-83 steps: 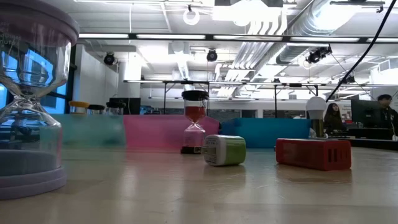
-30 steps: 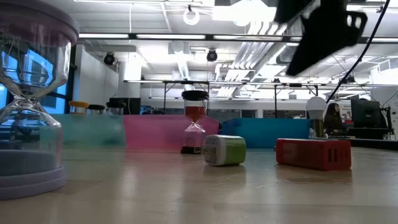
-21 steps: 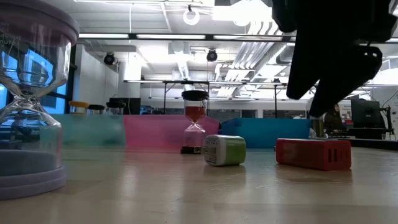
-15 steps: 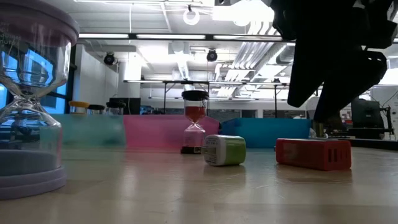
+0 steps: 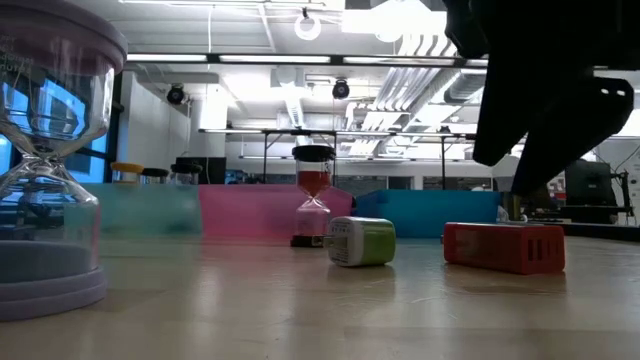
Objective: Pick & Place Office items
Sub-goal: Put the red charger adapter into the blue bin
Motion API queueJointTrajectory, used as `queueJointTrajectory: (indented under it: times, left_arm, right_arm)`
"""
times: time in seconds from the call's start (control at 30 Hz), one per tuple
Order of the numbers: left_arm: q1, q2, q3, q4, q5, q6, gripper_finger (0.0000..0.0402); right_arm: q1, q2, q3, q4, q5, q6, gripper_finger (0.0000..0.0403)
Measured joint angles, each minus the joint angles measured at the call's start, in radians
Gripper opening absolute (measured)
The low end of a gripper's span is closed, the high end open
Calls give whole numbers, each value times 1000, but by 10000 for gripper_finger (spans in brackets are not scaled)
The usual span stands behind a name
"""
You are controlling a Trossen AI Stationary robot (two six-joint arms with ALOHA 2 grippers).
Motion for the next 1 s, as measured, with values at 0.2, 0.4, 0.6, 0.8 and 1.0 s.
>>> queueJointTrajectory:
  times: [0.2,0.4,0.6,0.8,1.0]
  left_arm:
    - [0,0,0,0,0,0,143]
    - [0,0,0,-1,0,0,143]
    - [0,0,0,-1,0,0,143]
    - [0,0,0,-2,0,1,143]
    - [0,1,1,0,0,1,143]
  right_arm:
    - [-13,0,0,-6,3,1,372]
    - [-34,2,-25,-4,2,33,372]
    - [-50,42,-34,-3,0,55,372]
    - [-56,108,-35,47,-33,-20,372]
    - [-72,151,-29,59,-58,-32,362]
